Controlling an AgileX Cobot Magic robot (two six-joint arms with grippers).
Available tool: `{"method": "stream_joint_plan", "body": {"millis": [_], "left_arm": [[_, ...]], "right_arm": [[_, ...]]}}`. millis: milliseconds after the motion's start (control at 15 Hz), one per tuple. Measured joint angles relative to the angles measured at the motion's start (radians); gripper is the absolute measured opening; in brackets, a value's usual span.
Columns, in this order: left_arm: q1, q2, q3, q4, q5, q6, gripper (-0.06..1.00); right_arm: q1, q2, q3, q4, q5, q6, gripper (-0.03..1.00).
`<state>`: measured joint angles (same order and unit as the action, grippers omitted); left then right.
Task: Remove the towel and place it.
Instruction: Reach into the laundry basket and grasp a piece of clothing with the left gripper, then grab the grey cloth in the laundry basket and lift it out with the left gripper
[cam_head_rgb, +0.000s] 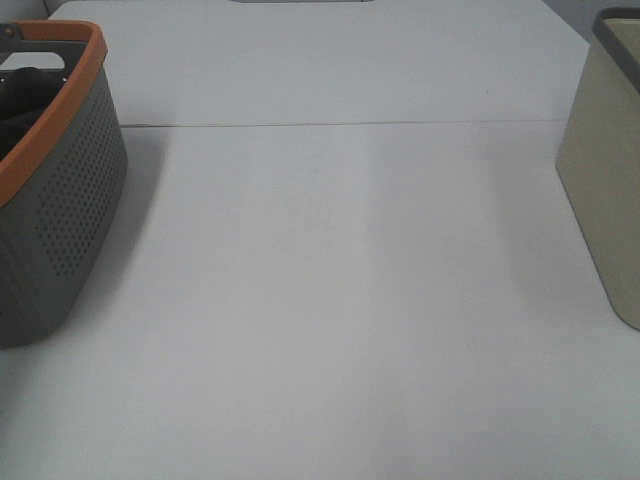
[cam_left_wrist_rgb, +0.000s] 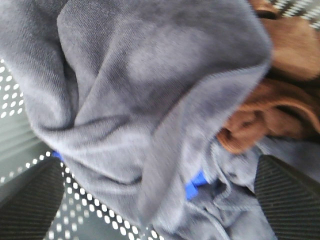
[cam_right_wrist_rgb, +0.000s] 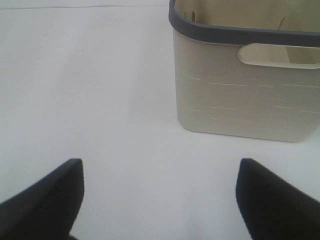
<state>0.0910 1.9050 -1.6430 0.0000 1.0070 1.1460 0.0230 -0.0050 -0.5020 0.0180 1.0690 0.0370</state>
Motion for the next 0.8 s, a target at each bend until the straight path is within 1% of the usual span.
{"method": "stream_joint_plan", "body": {"millis": [133, 267, 400, 533, 667, 800], "left_arm": [[0.000, 0.069, -0.041, 0.021, -0.003, 0.003, 0.96], [0.000, 0.097, -0.049, 0.047, -0.002, 0.005, 0.91], [0.000, 0.111, -0.054, 0.066, 0.023, 0.005, 0.80], [0.003, 0.127, -0.054, 0.077, 0.044, -0.004, 0.64], [0.004, 0.133, -0.054, 0.081, 0.045, -0.039, 0.57], [0.004, 0.133, -0.054, 0.085, 0.043, -0.085, 0.55]], "right_arm": [[0.000, 0.000, 0.000, 0.000, 0.000, 0.000, 0.74], [0.000, 0.000, 0.000, 0.000, 0.000, 0.000, 0.74], [0.000, 0.000, 0.000, 0.000, 0.000, 0.000, 0.74], [0.000, 0.000, 0.000, 0.000, 0.000, 0.000, 0.74], [0.000, 0.000, 0.000, 0.000, 0.000, 0.000, 0.74], [0.000, 0.000, 0.000, 0.000, 0.000, 0.000, 0.74]]}}
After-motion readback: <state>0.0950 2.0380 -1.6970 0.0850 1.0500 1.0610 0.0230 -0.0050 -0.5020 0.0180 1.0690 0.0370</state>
